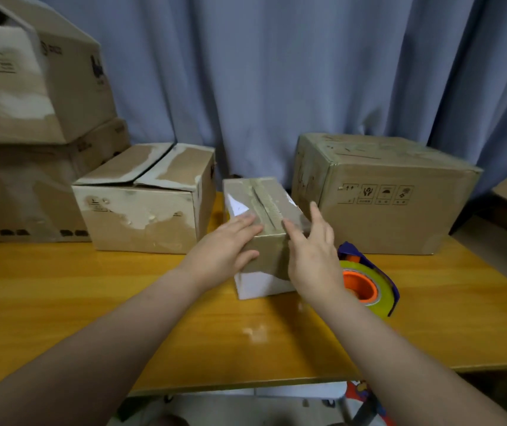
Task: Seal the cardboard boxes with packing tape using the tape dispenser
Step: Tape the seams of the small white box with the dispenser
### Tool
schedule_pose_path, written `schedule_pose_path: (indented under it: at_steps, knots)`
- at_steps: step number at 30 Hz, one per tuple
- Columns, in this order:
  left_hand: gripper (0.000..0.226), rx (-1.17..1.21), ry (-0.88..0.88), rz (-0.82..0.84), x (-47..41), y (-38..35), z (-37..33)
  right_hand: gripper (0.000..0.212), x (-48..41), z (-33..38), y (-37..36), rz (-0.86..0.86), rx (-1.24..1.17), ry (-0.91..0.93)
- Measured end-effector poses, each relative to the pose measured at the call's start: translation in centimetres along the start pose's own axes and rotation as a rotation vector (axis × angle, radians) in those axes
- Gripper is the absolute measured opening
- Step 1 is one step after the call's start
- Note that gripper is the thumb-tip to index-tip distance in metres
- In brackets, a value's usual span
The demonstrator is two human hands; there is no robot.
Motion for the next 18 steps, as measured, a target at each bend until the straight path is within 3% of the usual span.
schedule_pose_path:
  at_steps: [3, 5, 7, 10, 14, 18]
  knots:
    - [0.050, 0.152, -0.034, -0.043, 2.0, 0.9, -2.6, 0.048, 1.1, 2.0, 0.6, 0.100, -0.439, -0.220]
    - [0.047, 0.297, -0.003, -0.033, 2.7, 1.5, -3.6, 0.075, 1.2, 2.7, 1.1, 0.170, -0.579, -0.283]
    - [0.044, 0.342, 0.036, -0.014, 2.8, 1.9, -3.4, 0.086, 1.0, 2.6, 1.2, 0.173, -0.502, -0.282]
    - [0.038, 0.217, 0.098, 0.015, 2.4, 2.0, -1.3, 0.071, 1.2, 2.6, 0.6, 0.129, -0.352, -0.257]
    - [0.050, 0.092, 0.235, 0.092, 1.7, 2.8, 1.8, 0.058, 2.4, 2.8, 0.3, 0.025, -0.266, -0.238]
    - [0.054, 0.041, 0.285, -0.043, 0.0, 4.8, 2.6, 0.067, 5.3, 1.6, -0.1, -0.120, -0.436, -0.228]
Point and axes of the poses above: each hand's wrist, its own x-axis away from the middle knuckle, its own y-axis out of the back of the hand, z = x × y, the point moved 1 cm from there along -x, towards the middle knuckle, and after that the axes turned 2 degrees about z, right-handed, at the moved point
